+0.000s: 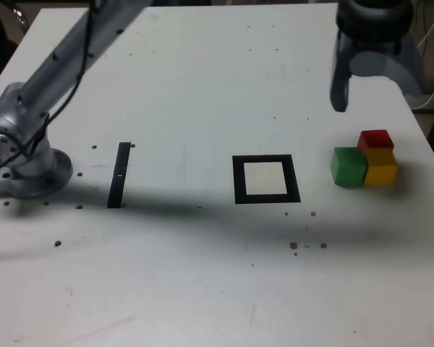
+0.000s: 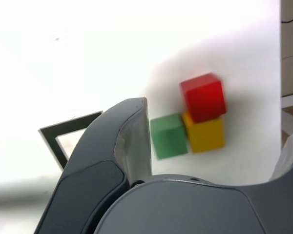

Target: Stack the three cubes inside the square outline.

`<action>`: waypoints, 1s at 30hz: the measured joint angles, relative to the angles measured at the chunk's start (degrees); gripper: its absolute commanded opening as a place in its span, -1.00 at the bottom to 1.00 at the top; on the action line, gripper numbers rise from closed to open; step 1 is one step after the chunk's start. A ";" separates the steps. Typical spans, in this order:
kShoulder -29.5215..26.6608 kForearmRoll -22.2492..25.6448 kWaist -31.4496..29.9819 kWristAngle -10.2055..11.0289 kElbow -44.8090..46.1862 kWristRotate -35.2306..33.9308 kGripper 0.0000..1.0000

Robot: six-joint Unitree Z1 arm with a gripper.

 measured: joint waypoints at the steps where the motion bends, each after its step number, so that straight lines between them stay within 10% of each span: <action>1: 0.82 0.04 0.39 -0.02 -0.36 0.18 0.91; 30: 10.10 -0.23 1.44 -2.56 -5.09 0.72 0.65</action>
